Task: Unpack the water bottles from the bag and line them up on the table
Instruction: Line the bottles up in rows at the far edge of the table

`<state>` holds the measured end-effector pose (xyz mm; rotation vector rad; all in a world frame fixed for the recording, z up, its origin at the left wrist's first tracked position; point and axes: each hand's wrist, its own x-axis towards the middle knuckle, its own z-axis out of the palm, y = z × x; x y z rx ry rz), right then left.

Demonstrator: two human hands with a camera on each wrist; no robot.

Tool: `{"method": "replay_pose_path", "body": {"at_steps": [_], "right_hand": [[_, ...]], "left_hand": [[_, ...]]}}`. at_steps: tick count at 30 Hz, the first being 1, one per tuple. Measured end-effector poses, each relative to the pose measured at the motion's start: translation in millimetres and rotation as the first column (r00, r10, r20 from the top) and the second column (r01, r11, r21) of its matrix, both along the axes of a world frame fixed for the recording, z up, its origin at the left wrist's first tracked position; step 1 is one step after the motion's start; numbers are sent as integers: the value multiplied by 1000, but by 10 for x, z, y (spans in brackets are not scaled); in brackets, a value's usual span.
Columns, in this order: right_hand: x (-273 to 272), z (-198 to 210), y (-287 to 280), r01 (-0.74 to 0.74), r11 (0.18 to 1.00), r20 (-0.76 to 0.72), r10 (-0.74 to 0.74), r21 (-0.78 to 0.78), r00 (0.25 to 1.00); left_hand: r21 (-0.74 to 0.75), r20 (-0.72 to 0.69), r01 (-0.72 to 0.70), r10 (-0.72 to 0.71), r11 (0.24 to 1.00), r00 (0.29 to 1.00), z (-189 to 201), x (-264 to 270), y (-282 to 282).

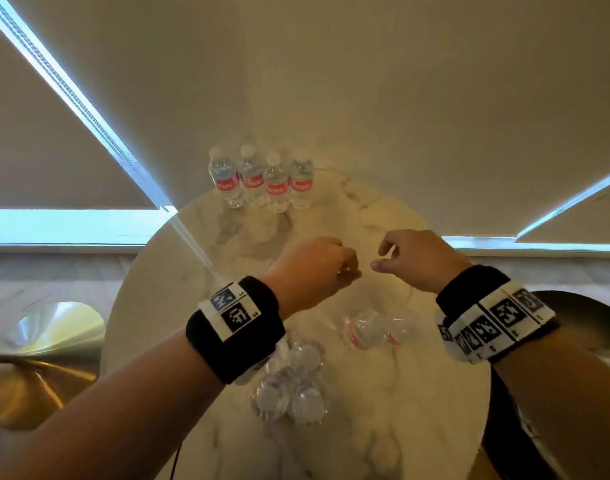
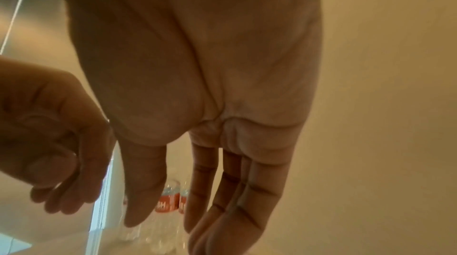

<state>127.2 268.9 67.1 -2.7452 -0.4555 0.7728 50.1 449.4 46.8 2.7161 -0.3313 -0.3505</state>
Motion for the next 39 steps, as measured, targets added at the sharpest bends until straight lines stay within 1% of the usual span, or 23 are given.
{"method": "replay_pose_path", "body": {"at_steps": [3,5,8,12,17,19,22,24,26,28,31,34,36,39], "right_hand": [[-370,-90,-399,-47,997,-50,44,-67,998],[-564,-190,-563,-80,989,-56,73,-125,996],[-744,-334,-670,-60,992,-8,60,-107,998],[-780,-378,-647,-11,1000,54,12,-26,998],[-668,-313,-558,-29,999,104,31,-15,994],[-558,-216,-479,-37,999,120,37,-4,992],[-329,-42,-309,-70,997,163,66,19,984],[-173,86,-149,-121,992,188,114,29,976],[-33,219,46,-204,979,197,197,17,960],[116,289,278,-233,971,198,218,53,956],[304,264,703,-280,953,189,256,115,948],[414,169,1185,-300,936,166,271,184,948],[479,75,1498,-306,926,139,281,221,950],[580,-98,1924,-331,916,133,307,229,942]], "left_hand": [[64,-109,106,-98,992,989,-40,-180,-240],[77,-159,158,-144,984,977,-86,-262,-337],[85,-195,196,-176,977,965,-166,-338,-444],[89,-171,202,-185,975,968,-217,-365,-544],[65,-130,190,-180,980,975,-231,-307,-543],[59,-97,145,-139,988,986,-204,-260,-467],[8,-37,46,-46,999,998,-152,-164,-266],[-15,2,-17,17,1000,1000,-79,-102,-104],[-38,22,-95,96,995,995,10,-42,97],[-56,46,-172,175,983,984,97,14,356],[-76,79,-287,293,955,953,175,71,816],[-44,80,-392,394,919,915,160,149,1290],[3,79,-430,429,903,900,105,219,1578],[89,90,-445,438,891,894,-27,355,1940]]}}
